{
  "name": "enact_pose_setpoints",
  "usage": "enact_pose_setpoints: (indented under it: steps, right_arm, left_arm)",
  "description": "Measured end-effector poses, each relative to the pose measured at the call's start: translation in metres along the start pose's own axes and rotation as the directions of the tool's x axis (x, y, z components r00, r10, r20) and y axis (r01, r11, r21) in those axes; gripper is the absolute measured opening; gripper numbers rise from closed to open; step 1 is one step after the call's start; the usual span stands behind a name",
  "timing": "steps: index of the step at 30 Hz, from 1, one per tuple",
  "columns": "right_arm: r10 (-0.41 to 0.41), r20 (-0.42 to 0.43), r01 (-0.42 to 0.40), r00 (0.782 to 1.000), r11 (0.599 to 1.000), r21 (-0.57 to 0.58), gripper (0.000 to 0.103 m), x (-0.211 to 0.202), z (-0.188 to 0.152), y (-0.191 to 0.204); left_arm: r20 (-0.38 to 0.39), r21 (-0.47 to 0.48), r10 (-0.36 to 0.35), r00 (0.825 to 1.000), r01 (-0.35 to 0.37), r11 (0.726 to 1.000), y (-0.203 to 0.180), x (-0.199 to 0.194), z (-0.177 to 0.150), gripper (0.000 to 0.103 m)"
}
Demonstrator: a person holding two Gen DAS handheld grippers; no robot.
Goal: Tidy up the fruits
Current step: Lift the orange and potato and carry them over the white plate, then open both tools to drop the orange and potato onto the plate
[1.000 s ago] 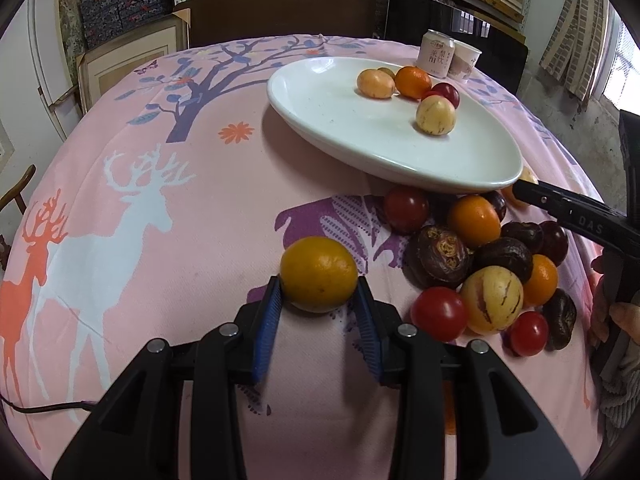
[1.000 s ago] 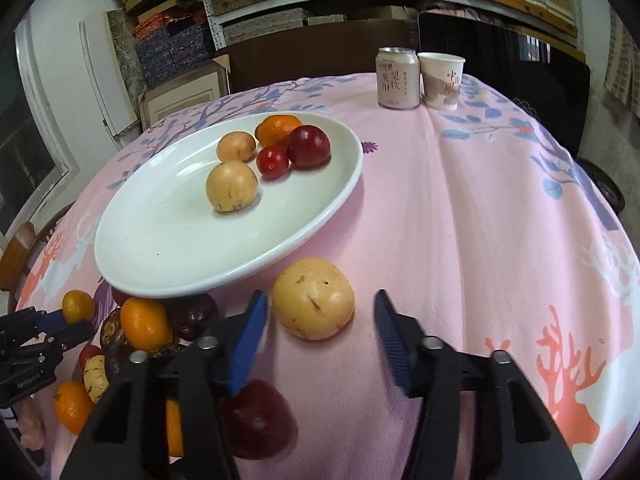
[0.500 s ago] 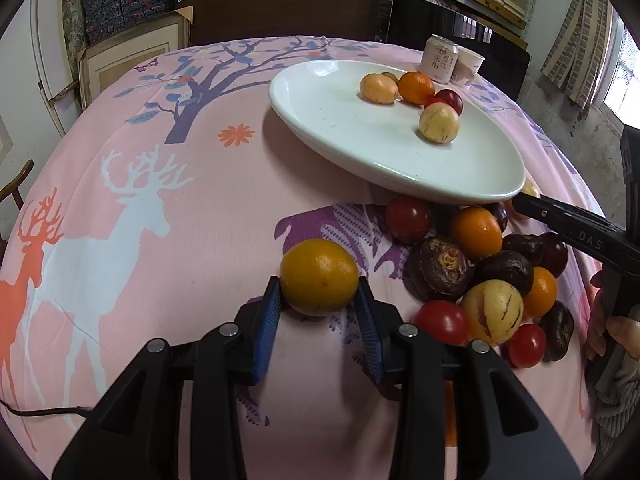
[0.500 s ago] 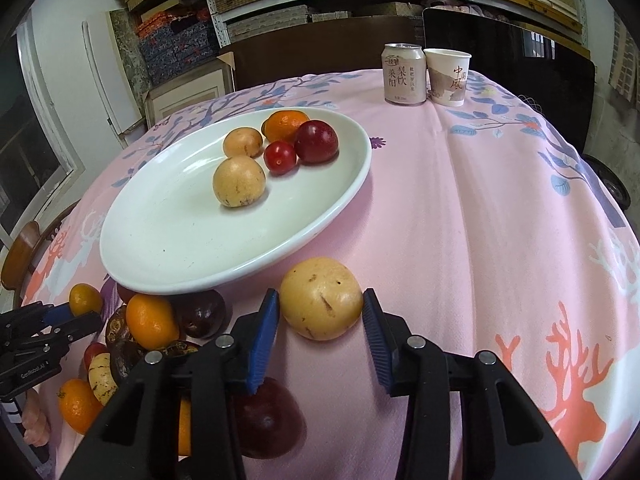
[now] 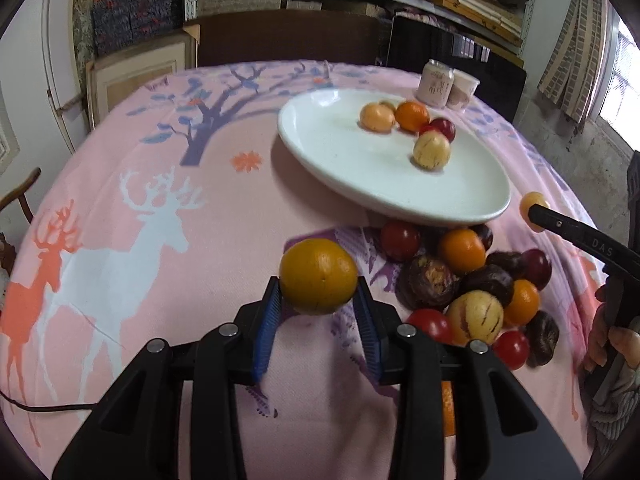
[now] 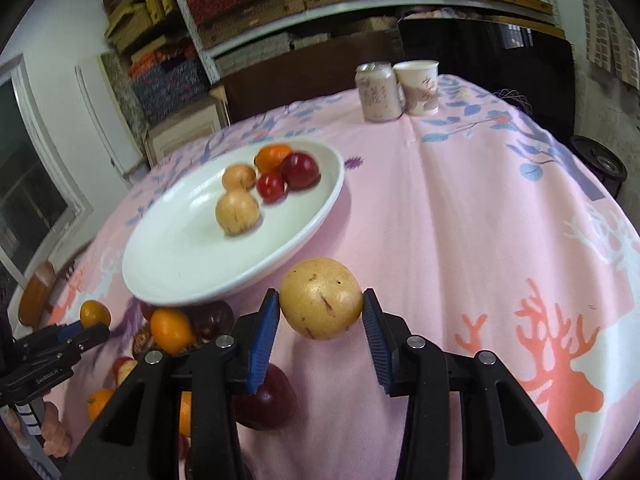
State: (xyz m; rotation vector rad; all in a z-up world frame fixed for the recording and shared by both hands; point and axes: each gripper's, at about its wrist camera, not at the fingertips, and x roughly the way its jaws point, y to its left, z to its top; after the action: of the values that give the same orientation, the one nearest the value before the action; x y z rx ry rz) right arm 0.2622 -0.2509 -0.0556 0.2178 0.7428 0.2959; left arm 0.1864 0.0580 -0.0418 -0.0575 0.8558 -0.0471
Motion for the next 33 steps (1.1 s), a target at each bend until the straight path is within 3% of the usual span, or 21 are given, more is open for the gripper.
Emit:
enact_pose_setpoints:
  steps: [6,9,13,17,18,20,22,24,28,33]
  right_arm:
    - [0.096,0.096,-0.099,0.991,0.995,0.019,0.043,-0.017,0.024,0.006]
    - [0.111,0.069,-0.109,0.991,0.993,-0.035,0.043,-0.004,0.047,0.027]
    - [0.112,0.034,-0.109,0.993,0.991,-0.084,0.043,0.021,0.054,0.046]
    - [0.101,-0.001,-0.101,0.995,0.989,-0.11,0.045,0.037,0.048,0.052]
    - [0.106,0.006,-0.105,0.994,0.989,-0.103,0.054,0.037,0.048,0.05]
    - [0.124,0.039,-0.121,0.991,0.99,-0.076,0.059,0.028,0.049,0.045]
    - [0.14,0.071,-0.136,0.988,0.989,-0.056,0.061,0.019,0.05,0.04]
    - [0.145,0.099,-0.142,0.984,0.989,-0.033,0.071,0.012,0.05,0.034]
    - [0.153,0.088,-0.156,0.984,0.987,0.028,0.072,0.012,0.046,0.02]
    - [0.147,0.088,-0.154,0.985,0.985,0.077,0.073,0.01,0.044,0.008]
  left_arm:
    - [0.034,-0.016,-0.023,0.999,0.023,1.0,-0.007,-0.004,0.044,0.036]
    - [0.021,-0.006,-0.037,0.999,0.037,0.999,-0.017,0.009,0.07,0.036]
    - [0.001,0.009,-0.046,0.999,0.046,0.999,-0.029,0.031,0.088,0.036]
    - [-0.031,0.007,-0.045,0.998,0.045,0.999,-0.029,0.051,0.091,0.036]
    - [-0.047,0.003,-0.042,0.998,0.042,0.999,-0.028,0.056,0.09,0.037]
    - [-0.047,0.011,-0.047,0.998,0.047,0.999,-0.027,0.058,0.089,0.038]
    - [-0.032,0.015,-0.038,0.999,0.039,0.999,-0.026,0.052,0.088,0.045]
    - [-0.002,0.009,-0.041,0.999,0.041,0.999,-0.025,0.043,0.088,0.057]
    - [0.038,0.01,-0.06,0.998,0.059,0.998,-0.023,0.026,0.083,0.057]
    - [0.027,0.031,-0.052,0.998,0.051,0.998,-0.025,0.02,0.067,0.057]
